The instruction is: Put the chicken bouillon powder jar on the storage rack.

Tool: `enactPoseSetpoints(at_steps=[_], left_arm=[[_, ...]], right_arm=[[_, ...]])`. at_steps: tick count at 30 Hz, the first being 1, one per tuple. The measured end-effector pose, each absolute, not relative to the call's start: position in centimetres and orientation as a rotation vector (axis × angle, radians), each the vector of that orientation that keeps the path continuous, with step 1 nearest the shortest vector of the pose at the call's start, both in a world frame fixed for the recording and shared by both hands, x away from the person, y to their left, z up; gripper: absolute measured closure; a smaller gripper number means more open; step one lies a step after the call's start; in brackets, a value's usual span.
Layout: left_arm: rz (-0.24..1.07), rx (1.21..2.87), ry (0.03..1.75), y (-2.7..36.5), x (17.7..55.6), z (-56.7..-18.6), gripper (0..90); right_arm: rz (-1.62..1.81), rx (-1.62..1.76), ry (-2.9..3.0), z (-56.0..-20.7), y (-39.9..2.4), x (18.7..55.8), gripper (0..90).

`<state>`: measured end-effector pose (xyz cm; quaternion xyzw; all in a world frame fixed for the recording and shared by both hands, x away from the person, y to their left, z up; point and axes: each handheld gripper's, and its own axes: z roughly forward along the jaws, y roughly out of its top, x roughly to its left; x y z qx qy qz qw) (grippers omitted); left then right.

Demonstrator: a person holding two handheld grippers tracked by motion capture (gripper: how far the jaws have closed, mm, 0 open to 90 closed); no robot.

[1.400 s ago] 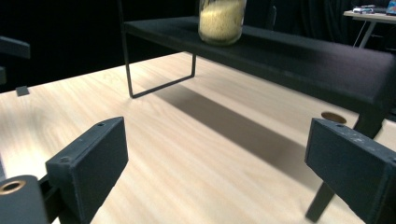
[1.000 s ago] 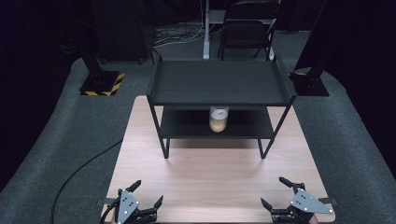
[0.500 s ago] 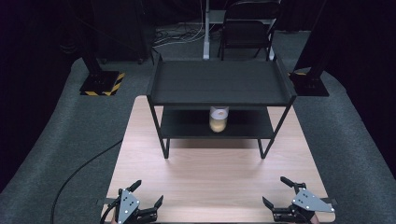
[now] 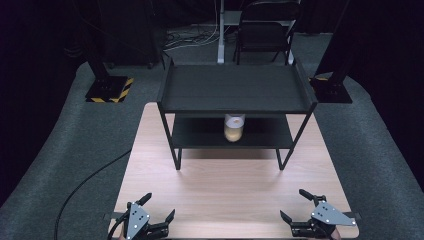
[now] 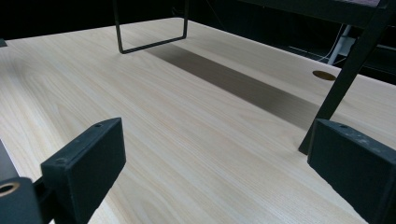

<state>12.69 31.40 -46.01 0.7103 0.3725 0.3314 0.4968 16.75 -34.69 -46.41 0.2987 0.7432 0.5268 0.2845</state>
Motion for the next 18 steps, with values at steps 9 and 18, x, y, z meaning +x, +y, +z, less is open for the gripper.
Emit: enactPoseSetpoints(at_steps=[9,18], left_arm=[[0.806,1.715,0.904,31.51,12.51,-46.04,7.6],[0.807,1.716,0.904,31.50,12.46,-46.01,7.6]], right_arm=[[1.405,0.797,1.993,-46.31,-34.60,16.80,4.3],[1.403,0.794,1.997,-46.27,-34.62,16.82,4.3]])
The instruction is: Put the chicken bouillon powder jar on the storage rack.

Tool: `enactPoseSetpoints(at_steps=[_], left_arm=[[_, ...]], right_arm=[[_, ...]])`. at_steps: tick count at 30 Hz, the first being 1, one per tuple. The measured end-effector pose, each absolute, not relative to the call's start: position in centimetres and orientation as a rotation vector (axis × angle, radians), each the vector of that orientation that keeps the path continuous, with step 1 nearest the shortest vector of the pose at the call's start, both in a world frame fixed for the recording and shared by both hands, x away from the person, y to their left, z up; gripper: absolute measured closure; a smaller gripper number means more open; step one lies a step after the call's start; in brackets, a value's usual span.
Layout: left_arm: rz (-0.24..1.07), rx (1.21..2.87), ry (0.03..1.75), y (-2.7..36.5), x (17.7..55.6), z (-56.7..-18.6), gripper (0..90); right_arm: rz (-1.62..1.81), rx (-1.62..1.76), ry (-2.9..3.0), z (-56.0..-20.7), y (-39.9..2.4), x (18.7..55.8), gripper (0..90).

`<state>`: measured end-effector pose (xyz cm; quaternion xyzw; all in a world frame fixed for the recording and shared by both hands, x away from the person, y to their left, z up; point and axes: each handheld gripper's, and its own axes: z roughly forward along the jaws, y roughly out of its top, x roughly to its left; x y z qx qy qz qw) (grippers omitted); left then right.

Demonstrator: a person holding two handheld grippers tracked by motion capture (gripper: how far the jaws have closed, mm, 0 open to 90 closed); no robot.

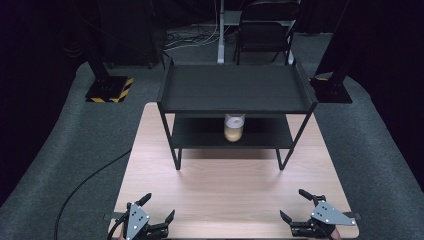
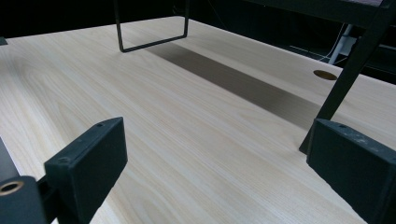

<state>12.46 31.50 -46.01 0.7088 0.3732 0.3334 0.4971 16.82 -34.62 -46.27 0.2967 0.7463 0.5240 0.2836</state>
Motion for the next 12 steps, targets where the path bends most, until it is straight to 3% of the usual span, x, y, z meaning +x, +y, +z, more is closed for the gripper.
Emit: enactPoseSetpoints(at_steps=[12], left_arm=[[0.808,1.718,0.901,31.50,12.52,-46.00,7.6]], right_arm=[[1.397,0.791,1.993,-46.26,-34.63,16.73,4.2]])
